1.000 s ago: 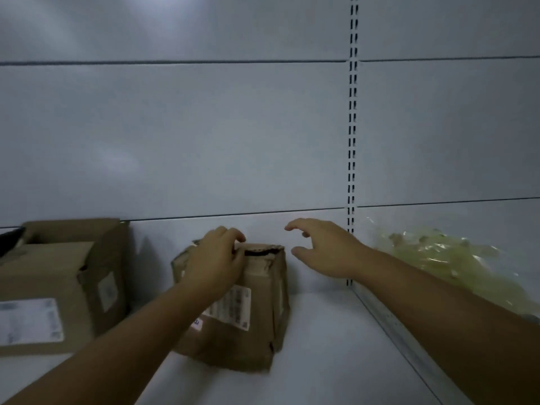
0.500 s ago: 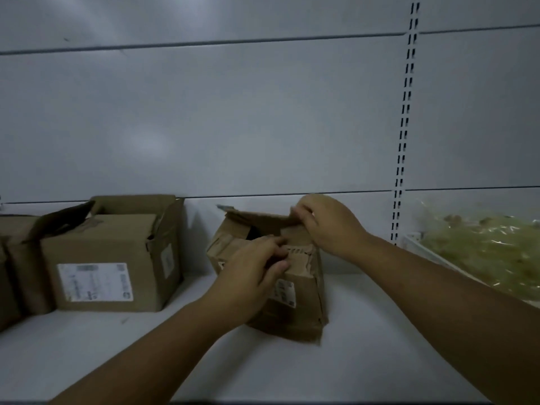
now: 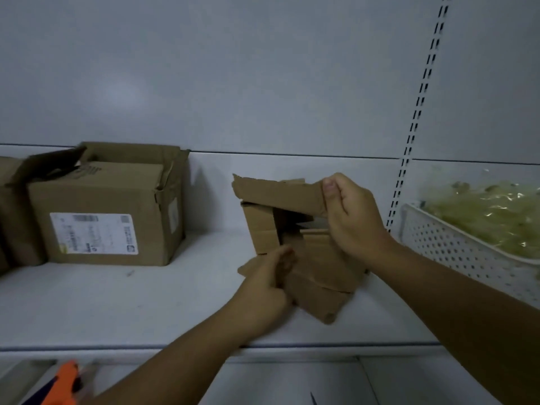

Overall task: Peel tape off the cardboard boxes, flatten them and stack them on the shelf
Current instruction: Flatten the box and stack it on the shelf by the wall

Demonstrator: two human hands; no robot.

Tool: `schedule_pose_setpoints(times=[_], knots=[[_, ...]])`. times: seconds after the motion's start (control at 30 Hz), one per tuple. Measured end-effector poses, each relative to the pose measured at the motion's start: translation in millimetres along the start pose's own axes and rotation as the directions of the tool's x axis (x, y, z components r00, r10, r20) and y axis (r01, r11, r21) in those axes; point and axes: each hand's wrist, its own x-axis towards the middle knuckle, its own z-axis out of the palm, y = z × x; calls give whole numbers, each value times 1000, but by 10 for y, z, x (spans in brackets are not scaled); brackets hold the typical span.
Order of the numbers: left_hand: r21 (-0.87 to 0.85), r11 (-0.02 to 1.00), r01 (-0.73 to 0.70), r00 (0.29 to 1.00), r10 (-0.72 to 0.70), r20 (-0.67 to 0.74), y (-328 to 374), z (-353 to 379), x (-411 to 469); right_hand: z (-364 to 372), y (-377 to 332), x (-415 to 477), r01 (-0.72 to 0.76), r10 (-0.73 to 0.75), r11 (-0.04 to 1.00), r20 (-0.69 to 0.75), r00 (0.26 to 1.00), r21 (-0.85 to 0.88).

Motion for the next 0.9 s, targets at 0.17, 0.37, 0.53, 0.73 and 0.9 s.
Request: schedule_pose_setpoints(times=[0.17, 0.37, 0.53, 0.73, 0.9], knots=[[-219, 975, 46, 988, -12, 155, 74, 109, -56, -37, -86, -84, -26, 26, 999, 3, 1000, 30], [-392, 918, -61, 899, 221, 378, 311, -106, -381, -28, -93, -84, -158, 159, 964, 11, 987, 212], [-208, 975, -82, 851, -40, -524, 239, -402, -199, 103, -81, -227, -225, 209, 937, 88, 974, 265], [-312, 945, 96, 910, -211, -358, 76, -479, 211, 221, -195, -236, -200, 181, 933, 90, 979, 301], [-696, 702, 152, 913, -369, -172, 56, -658, 191, 194, -138, -209, -162, 119, 966, 215, 969, 199]])
